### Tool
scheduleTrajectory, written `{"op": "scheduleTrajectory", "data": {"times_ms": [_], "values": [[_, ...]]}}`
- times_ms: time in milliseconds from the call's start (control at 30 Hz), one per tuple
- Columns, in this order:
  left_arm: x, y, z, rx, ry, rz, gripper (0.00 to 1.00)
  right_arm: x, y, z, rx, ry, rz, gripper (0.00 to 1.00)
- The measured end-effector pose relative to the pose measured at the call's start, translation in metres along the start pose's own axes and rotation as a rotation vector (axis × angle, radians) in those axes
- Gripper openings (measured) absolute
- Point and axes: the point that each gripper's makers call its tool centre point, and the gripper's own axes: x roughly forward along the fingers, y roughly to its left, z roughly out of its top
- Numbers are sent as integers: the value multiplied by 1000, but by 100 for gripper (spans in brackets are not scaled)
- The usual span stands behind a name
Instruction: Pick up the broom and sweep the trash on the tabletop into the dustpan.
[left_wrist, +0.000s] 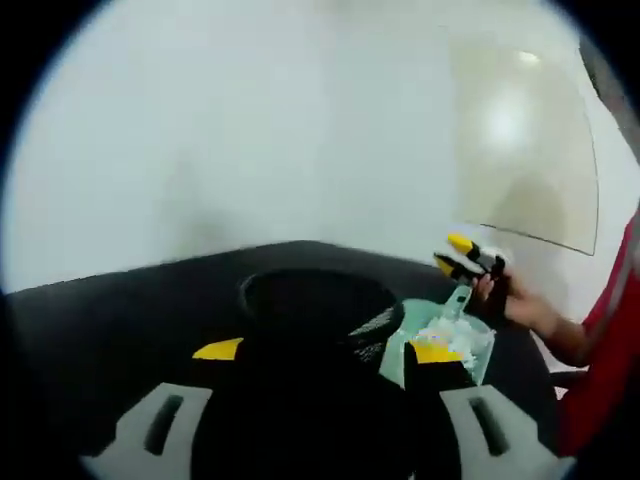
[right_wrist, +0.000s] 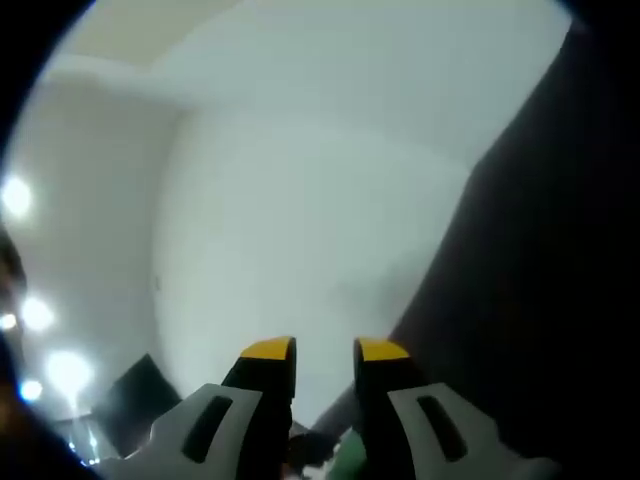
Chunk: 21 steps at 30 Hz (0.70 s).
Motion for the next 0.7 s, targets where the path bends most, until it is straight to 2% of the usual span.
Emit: {"op": "scheduleTrajectory", "data": {"times_ms": [33,67,100,167,200,267,300,333,367,400,467,500,600,667,700], "values": [[-8,0,9,22,-55,9,66,1,-1,-1,1,6,-3,25],[-17,0,14,29,-87,25,67,2,-2,-3,0,23,-14,25],[-27,1,13,23,-85,35,66,0,-3,-9,15,59,-36,26],[-51,9,17,85,-115,106,60,-5,-1,-20,139,104,-74,29],[-65,15,18,137,-133,155,57,-11,-5,-22,177,99,-126,31],[-91,30,17,226,-163,267,52,-36,-20,-32,160,97,-305,32],[-101,36,15,248,-176,304,49,-41,-17,-38,169,114,-320,32],[-109,40,12,234,-192,330,45,-45,-14,-46,183,144,-328,31],[-116,45,7,190,-181,355,41,-48,-11,-56,215,179,-339,31],[-120,47,9,156,-188,365,37,-49,-8,-64,257,195,-342,30],[-125,44,22,200,-252,362,28,-50,-4,-79,292,227,-353,30],[-126,43,25,201,-269,359,29,-49,-2,-87,283,242,-361,30],[-130,46,26,188,-278,379,44,-42,1,-101,268,253,-369,30],[-132,52,22,172,-268,395,47,-34,1,-107,274,238,-383,29],[-131,53,18,136,-264,383,46,-30,0,-109,274,233,-387,29]]}}
